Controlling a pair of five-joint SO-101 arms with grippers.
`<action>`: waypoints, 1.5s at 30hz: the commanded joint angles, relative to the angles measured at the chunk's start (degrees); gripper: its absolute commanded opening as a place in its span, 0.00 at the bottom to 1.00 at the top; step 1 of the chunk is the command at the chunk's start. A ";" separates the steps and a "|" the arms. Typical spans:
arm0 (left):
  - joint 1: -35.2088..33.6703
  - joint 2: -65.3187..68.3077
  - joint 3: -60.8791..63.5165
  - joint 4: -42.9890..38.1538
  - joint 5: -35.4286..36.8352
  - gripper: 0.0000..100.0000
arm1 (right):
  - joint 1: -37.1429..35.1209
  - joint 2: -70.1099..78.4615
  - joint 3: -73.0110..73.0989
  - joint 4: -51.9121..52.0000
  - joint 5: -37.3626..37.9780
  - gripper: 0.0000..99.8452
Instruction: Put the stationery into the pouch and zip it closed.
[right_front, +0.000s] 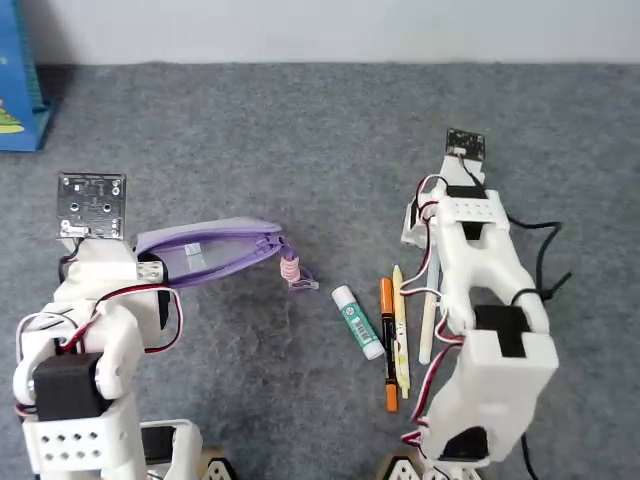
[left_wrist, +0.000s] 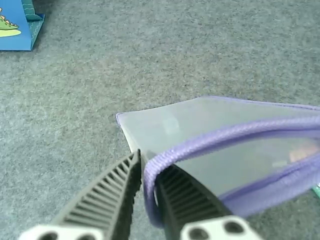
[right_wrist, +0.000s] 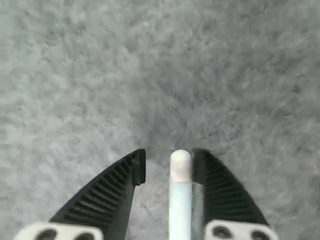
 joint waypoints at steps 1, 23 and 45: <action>0.09 0.18 -1.10 0.09 0.44 0.01 | 0.22 0.40 -3.34 0.40 3.25 0.03; 0.35 0.18 -0.48 -0.53 0.44 0.01 | -8.22 -37.93 6.59 10.59 6.86 0.01; 0.26 0.26 0.57 -0.70 0.44 0.01 | -34.77 -85.23 16.26 10.68 7.30 0.01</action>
